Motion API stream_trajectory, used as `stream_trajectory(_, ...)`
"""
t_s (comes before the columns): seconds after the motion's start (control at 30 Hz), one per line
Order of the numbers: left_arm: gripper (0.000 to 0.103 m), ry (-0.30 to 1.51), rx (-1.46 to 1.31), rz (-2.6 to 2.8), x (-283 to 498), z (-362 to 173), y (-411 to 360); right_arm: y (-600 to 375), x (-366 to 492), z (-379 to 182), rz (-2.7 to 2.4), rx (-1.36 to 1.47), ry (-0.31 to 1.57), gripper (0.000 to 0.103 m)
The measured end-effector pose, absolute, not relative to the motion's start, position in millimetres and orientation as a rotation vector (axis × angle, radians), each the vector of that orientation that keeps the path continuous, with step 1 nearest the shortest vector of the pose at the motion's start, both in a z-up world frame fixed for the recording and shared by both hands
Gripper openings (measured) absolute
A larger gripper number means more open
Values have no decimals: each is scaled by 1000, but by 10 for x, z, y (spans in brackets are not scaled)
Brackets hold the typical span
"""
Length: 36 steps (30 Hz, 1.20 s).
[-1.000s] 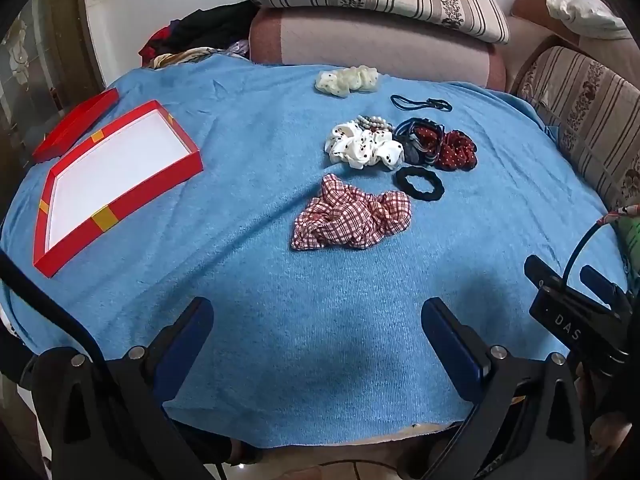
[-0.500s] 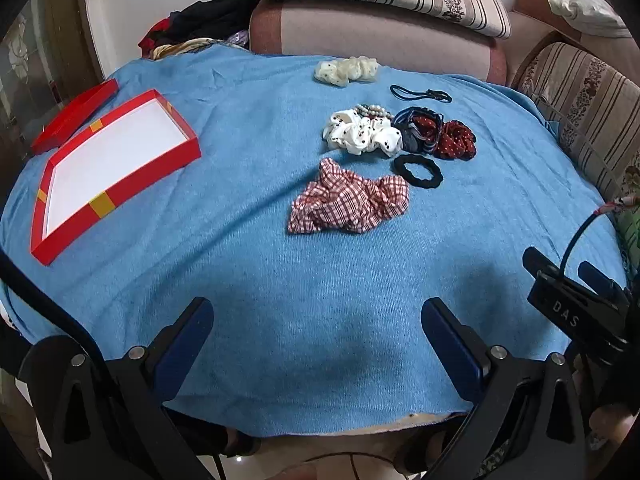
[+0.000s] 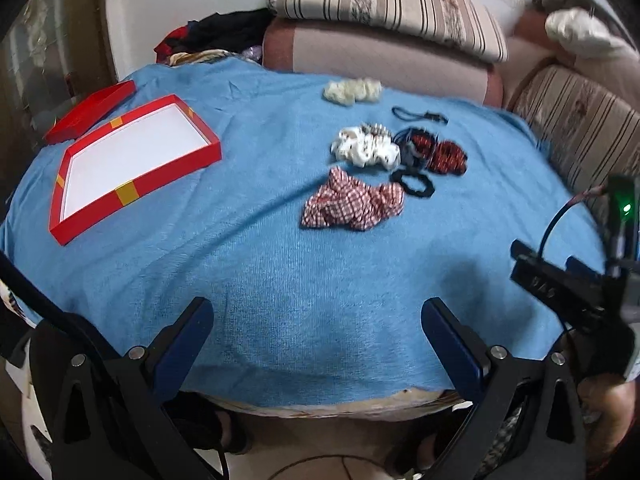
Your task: Organize jewelry
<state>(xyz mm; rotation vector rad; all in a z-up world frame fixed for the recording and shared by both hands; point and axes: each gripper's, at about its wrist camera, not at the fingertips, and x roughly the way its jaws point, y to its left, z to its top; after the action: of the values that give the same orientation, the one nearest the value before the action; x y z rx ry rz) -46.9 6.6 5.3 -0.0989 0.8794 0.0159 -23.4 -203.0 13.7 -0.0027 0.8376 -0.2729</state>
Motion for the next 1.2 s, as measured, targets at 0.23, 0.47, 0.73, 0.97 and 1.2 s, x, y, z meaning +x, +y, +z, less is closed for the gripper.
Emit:
stream_trajectory(0.23,103,884,-131,-46,-486,63,36,-2013,-251,152,-269,-15,838,93)
stream_trajectory(0.47,103,876,-114,-85,-503,72,-52,-2021,-236,124,-272,-15,853,93)
stream_trajectory(0.73,103,852,-66,-106,-505,123,-153,-2008,-215,90,-270,-20,863,93)
stream_trajectory(0.97,103,773,6,-23,-323,293,15,-2028,-195,70,-269,-13,869,93)
stream_trajectory(1.2,103,800,-20,65,-39,248,369,-2021,-153,58,-260,-14,873,93)
